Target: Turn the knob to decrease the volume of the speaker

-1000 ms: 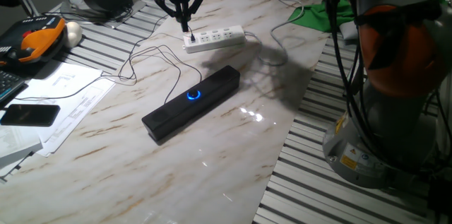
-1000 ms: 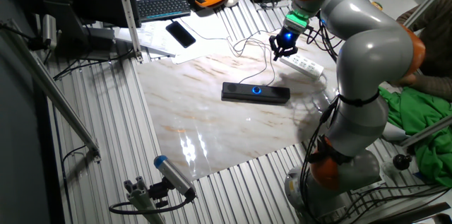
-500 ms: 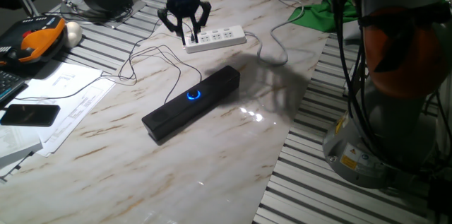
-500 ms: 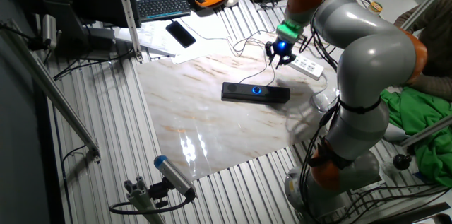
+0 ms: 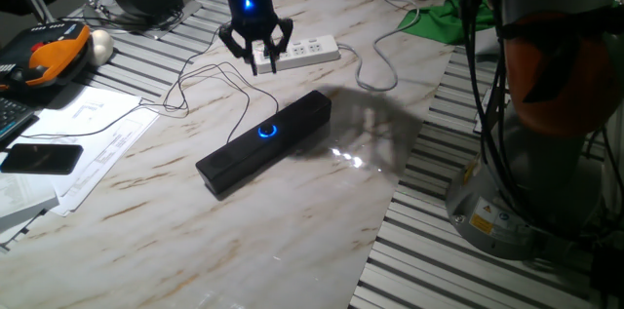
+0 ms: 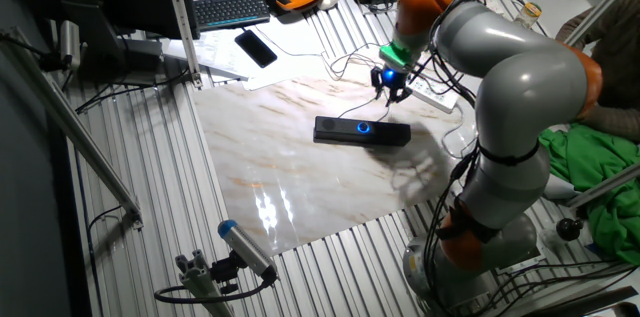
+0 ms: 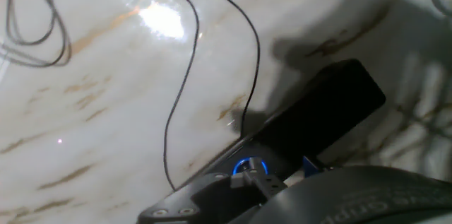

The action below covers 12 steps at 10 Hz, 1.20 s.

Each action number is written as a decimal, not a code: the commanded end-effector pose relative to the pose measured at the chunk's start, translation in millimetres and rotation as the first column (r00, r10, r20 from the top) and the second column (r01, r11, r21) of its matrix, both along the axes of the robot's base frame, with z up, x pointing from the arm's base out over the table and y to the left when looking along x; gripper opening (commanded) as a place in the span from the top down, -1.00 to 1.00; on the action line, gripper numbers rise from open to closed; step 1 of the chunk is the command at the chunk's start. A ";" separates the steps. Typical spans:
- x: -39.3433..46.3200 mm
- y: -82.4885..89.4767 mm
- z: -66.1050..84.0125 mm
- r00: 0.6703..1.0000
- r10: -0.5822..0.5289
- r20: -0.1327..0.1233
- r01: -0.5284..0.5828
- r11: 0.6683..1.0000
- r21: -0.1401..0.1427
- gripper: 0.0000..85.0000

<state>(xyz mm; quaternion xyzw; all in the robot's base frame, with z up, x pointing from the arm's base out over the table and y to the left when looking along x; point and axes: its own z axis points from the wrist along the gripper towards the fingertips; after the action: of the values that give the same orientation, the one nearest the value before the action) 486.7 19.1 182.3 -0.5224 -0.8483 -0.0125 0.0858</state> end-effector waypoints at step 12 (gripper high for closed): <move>-6.6 31.9 -56.4 0.995 -0.096 0.036 0.099 0.993 -0.064 -0.60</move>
<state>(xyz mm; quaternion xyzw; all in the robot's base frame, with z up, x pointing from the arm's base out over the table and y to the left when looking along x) 480.3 51.3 124.8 -0.5668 -0.8221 0.0030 0.0532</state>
